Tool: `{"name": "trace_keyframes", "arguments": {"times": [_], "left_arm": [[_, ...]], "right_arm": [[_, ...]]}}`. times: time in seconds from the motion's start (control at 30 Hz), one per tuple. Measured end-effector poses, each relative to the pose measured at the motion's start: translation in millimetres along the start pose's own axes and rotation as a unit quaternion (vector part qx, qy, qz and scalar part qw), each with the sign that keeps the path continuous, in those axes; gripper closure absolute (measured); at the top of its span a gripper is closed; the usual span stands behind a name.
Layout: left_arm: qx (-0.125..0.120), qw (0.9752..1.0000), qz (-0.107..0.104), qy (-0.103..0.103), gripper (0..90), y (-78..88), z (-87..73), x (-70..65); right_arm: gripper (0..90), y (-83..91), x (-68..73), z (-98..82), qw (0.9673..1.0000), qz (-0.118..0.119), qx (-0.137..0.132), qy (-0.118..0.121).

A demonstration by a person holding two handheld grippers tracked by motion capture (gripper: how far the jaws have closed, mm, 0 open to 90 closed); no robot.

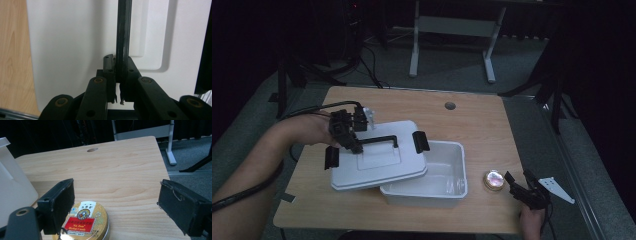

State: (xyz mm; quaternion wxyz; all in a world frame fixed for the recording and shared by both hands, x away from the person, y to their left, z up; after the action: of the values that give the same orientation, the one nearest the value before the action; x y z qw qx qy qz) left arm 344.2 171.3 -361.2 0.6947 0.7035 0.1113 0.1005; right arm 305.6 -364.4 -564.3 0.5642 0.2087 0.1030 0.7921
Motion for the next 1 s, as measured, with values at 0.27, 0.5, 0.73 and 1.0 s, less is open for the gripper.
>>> {"name": "trace_keyframes", "arguments": {"times": [0.27,0.5,0.73,1.0], "left_arm": [[-0.018,0.9987,-0.005,0.048,83.7,-1.6,-47.6,3.6],[-0.02,0.995,-0.008,0.098,83.8,-8.2,-96.3,7.3],[-0.032,0.9891,-0.015,0.143,83.8,-25.7,-130.4,12.5],[-0.038,0.9851,-0.026,0.166,83.7,-54.8,-145.9,17.3]], "right_arm": [[13.2,-0.2,-0.3,0.1,1.0,-0.002,0.001,-0.002],[13.2,-0.1,-0.8,0.1,1.0,-0.003,0.001,-0.006],[13.2,-0.4,-0.4,0.1,1.0,-0.005,0.002,-0.002],[13.2,-0.5,-0.1,0.1,1.0,-0.005,0.002,-0.002]]}}
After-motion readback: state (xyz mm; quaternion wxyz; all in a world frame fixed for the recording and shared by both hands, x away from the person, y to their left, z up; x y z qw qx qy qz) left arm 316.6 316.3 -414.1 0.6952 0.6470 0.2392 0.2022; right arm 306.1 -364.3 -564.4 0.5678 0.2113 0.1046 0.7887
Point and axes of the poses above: each handheld gripper's, and its own axes: y roughly backward along the jaws, z roughly out of its top, x roughly to its left, the point moved 4 cm from there along -y, roughly forward along the jaws, and after that the axes turned 9 degrees about x, right-handed, at the moved point
